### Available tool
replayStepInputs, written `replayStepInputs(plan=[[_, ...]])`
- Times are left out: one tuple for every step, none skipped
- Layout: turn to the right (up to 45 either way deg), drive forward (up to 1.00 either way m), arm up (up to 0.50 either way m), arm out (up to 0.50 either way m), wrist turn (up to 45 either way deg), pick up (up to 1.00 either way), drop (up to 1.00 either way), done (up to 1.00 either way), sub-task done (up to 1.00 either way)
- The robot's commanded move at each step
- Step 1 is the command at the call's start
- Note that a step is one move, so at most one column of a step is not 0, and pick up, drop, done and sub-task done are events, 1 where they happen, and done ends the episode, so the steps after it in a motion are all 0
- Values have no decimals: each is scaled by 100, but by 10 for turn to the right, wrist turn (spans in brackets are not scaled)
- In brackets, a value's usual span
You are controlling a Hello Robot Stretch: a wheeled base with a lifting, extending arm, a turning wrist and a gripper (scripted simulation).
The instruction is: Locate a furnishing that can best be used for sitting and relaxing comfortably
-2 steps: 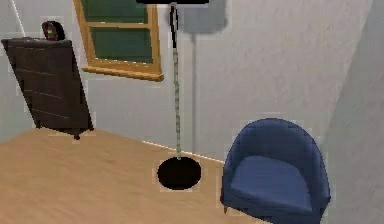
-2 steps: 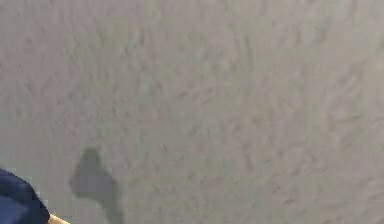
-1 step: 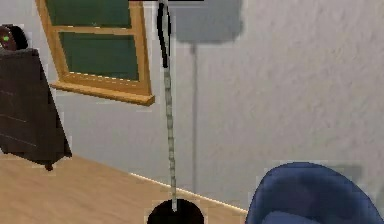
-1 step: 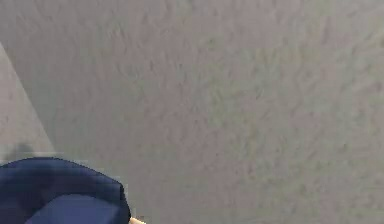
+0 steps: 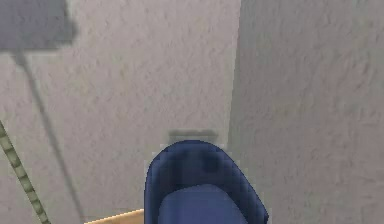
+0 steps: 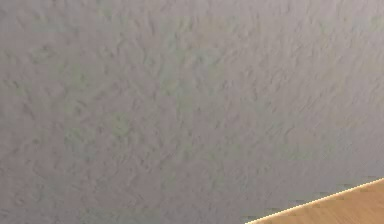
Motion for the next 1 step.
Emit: replayStepInputs(plan=[[0, 0, 0, 0, 0, 0, 0, 100, 0]])
